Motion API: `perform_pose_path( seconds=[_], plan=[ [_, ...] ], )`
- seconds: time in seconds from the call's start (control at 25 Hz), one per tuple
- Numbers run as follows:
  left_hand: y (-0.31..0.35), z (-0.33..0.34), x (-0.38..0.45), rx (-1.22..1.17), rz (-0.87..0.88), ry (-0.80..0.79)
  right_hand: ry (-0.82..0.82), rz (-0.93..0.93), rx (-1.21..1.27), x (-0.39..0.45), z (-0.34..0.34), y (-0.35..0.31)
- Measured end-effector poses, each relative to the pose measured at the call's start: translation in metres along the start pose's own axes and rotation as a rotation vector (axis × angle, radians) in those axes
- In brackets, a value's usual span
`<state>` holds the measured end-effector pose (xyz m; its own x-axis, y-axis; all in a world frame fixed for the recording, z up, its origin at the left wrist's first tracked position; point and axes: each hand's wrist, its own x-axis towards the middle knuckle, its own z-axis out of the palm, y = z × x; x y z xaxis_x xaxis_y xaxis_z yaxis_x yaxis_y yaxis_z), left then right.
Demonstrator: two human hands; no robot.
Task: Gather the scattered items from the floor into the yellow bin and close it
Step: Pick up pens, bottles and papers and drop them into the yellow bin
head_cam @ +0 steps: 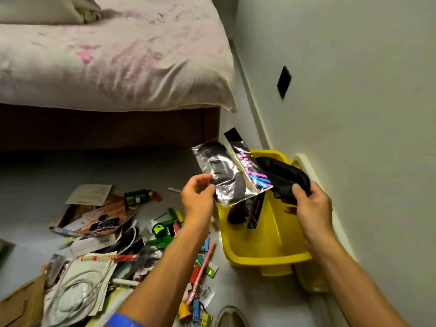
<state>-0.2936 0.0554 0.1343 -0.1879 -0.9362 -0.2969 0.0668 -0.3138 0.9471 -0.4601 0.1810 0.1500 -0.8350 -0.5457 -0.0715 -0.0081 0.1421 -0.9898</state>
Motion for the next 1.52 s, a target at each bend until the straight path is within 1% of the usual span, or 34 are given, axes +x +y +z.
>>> perform_pose_path(
  seconds=[0.08, 0.12, 0.16, 0.24, 0.32, 0.4, 0.44, 0.48, 0.56, 0.6, 0.64, 0.72, 0.76, 0.8, 0.84, 0.96, 1.08, 1.2, 1.28, 1.4, 1.52],
  plan=[
    [-0.003, 0.015, 0.009, 0.112, 0.016, -0.152, -0.049, 0.109, -0.172, 0.0, -0.002, 0.021],
    [-0.008, 0.017, 0.015, 0.157, 0.009, -0.192, -0.055, 0.123, -0.273, -0.005, 0.0, 0.031],
    [-0.015, 0.013, 0.02, 0.193, -0.004, -0.191, -0.048, 0.087, -0.371, -0.014, 0.005, 0.039],
    [-0.037, -0.011, 0.028, 0.245, -0.033, -0.126, -0.055, -0.103, -0.486, -0.034, 0.024, 0.05],
    [-0.064, -0.047, 0.029, 0.293, -0.084, -0.061, -0.11, -0.308, -0.509, -0.05, 0.054, 0.057],
    [-0.091, -0.086, 0.028, 0.336, -0.13, 0.0, -0.242, -0.452, -0.526, -0.066, 0.089, 0.068],
    [-0.103, -0.102, 0.026, 0.369, -0.137, 0.015, -0.332, -0.474, -0.538, -0.075, 0.105, 0.076],
    [-0.114, -0.118, 0.025, 0.423, -0.133, 0.012, -0.425, -0.458, -0.553, -0.082, 0.119, 0.087],
    [-0.136, -0.141, 0.023, 0.624, -0.117, -0.042, -0.561, -0.345, -0.586, -0.09, 0.147, 0.116],
    [-0.145, -0.147, 0.02, 0.75, -0.092, -0.094, -0.578, -0.274, -0.61, -0.089, 0.158, 0.131],
    [-0.156, -0.151, 0.018, 0.876, -0.048, -0.176, -0.56, -0.206, -0.636, -0.086, 0.168, 0.145],
    [-0.175, -0.147, 0.012, 1.115, 0.065, -0.45, -0.459, -0.076, -0.668, -0.073, 0.182, 0.168],
    [-0.184, -0.141, 0.009, 1.205, 0.1, -0.592, -0.412, -0.015, -0.676, -0.067, 0.187, 0.177],
    [-0.192, -0.136, 0.006, 1.263, 0.118, -0.693, -0.375, 0.03, -0.685, -0.063, 0.189, 0.186],
    [-0.197, -0.13, 0.006, 1.287, 0.101, -0.729, -0.35, 0.047, -0.702, -0.059, 0.191, 0.194],
    [-0.21, -0.124, 0.015, 1.249, 0.021, -0.64, -0.319, 0.013, -0.763, -0.044, 0.206, 0.213],
    [-0.208, -0.133, 0.02, 1.187, -0.095, -0.564, -0.244, 0.046, -0.849, -0.015, 0.228, 0.222],
    [-0.201, -0.149, 0.028, 0.943, -0.243, -0.415, -0.148, 0.09, -0.909, 0.013, 0.251, 0.228],
    [-0.191, -0.164, 0.04, 0.785, -0.314, -0.309, -0.151, 0.133, -0.947, 0.028, 0.265, 0.233],
    [-0.17, -0.185, 0.061, 0.581, -0.365, -0.187, -0.177, 0.24, -0.965, 0.05, 0.278, 0.238],
    [-0.149, -0.196, 0.078, 0.371, -0.405, -0.104, -0.212, 0.249, -1.114, 0.049, 0.278, 0.242]
  ],
)
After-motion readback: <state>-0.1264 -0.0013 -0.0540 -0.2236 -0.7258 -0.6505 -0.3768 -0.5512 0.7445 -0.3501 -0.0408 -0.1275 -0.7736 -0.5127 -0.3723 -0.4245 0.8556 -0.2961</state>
